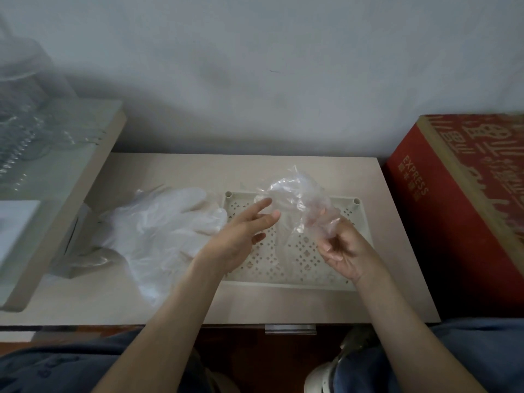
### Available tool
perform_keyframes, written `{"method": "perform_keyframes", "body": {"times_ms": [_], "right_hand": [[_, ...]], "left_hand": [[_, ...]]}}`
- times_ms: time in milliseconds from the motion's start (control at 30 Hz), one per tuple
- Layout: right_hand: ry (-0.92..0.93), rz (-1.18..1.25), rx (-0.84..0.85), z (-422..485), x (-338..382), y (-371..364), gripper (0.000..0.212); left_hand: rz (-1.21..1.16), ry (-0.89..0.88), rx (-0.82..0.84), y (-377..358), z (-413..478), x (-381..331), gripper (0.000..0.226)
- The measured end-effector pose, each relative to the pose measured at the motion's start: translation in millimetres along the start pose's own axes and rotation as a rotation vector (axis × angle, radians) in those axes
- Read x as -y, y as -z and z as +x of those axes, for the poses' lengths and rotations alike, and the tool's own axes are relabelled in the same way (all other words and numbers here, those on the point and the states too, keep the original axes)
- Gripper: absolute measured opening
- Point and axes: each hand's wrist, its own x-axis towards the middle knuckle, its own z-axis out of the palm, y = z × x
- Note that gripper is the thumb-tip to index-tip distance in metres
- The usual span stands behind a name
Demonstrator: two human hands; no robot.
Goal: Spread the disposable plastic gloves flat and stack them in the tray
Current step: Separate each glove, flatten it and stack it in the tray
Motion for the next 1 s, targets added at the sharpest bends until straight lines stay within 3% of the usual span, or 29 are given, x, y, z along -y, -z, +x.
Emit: {"method": "perform_keyframes", "body": {"times_ms": [100,200,267,433,467,533,633,733,800,900,1000], "right_hand": [[0.017,-0.061,-0.069,-2.3,-3.4,1.3,0.022],[-0.010,-0.118,-0.057,-4.8,-1.7,1.4,0.048],[-0.002,-0.101,0.027,-7.4,-0.3,-1.5,0.048],[-0.026,-0.161,0.410,-8.9,2.6,-11.5,0.033],[-0.021,-0.209,0.424,-8.2,3.3,-11.9,0.033],[-0.036,-0.241,0.352,-7.9,4.4,-8.1,0.043],[-0.037,-0.340,0.204,-8.6,10.4,-0.6,0.058],[-0.020,-0.648,-0.039,-3.4,12.3,2.1,0.051],[-0.001,-0.654,-0.162,-1.1,10.8,4.2,0.046],[0.007,-0.550,-0.151,-0.5,11.3,11.1,0.037],[-0.062,-0.375,-0.066,0.0,12.6,12.6,0.049]], "left_hand": [[0.100,0.025,0.052,-0.8,-0.8,3.5,0.053],[0.136,0.047,0.005,-1.9,2.3,4.8,0.039],[0.085,0.089,-0.029,-2.5,4.5,4.1,0.040],[-0.071,0.117,0.201,3.7,9.0,14.2,0.096],[-0.098,0.090,0.256,4.2,7.9,14.7,0.097],[-0.125,0.023,0.297,4.1,5.9,11.7,0.073],[-0.172,-0.039,0.216,6.9,6.6,8.4,0.049],[-0.170,-0.070,0.046,11.1,4.8,6.5,0.027],[-0.113,-0.084,-0.126,12.5,3.3,7.0,0.015],[-0.033,-0.094,-0.341,11.7,1.3,9.9,0.020],[0.038,-0.111,-0.374,8.4,-3.4,9.3,0.029]]}}
